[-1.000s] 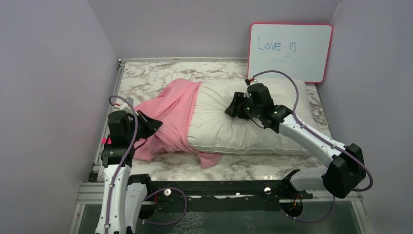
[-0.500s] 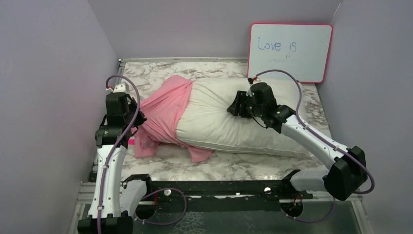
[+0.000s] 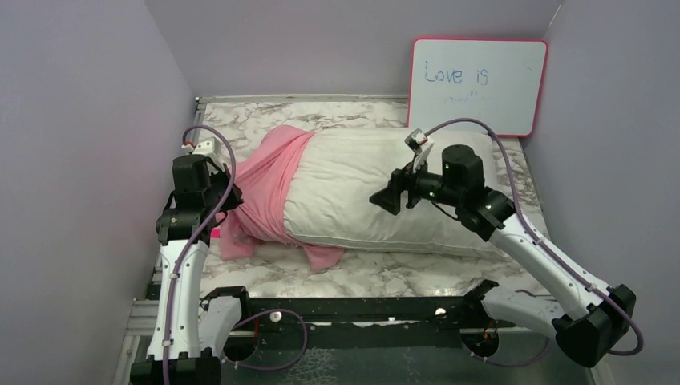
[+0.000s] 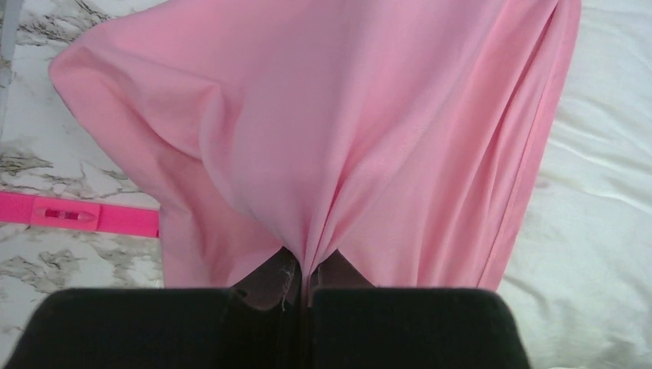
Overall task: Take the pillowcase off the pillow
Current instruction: Remove the pillow from the pillowcase.
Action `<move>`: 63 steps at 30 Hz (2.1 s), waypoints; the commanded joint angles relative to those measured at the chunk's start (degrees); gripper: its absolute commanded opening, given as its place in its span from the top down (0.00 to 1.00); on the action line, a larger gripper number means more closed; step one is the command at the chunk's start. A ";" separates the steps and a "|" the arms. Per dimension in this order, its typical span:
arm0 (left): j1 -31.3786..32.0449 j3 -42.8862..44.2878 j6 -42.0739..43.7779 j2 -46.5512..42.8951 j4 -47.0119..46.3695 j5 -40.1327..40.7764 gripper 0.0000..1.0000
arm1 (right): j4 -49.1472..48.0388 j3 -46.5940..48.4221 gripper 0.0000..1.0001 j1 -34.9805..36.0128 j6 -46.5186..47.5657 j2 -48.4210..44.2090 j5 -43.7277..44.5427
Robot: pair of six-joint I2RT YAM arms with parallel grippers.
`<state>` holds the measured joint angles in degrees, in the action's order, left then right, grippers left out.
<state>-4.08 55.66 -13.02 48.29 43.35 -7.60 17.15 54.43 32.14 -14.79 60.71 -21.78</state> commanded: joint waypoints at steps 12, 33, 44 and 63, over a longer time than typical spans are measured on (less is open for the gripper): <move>-0.79 -2.65 -2.80 -0.75 -6.15 -3.13 1.00 | -43.28 -19.68 0.07 46.53 57.64 10.24 44.81; -0.83 -0.32 -11.80 -7.53 -1.23 -3.67 0.01 | -49.00 -13.97 0.99 43.61 47.45 15.83 61.84; -0.84 -3.42 -34.66 -21.92 -0.61 -24.30 0.01 | -33.38 -6.39 0.99 41.89 39.66 16.65 59.96; -0.85 -13.19 -23.77 -23.60 2.50 -25.16 0.07 | -24.29 0.61 0.99 38.28 31.69 15.08 56.24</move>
<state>-4.67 41.67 -42.24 22.46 46.37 -35.79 -7.53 51.59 71.11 20.56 77.73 35.29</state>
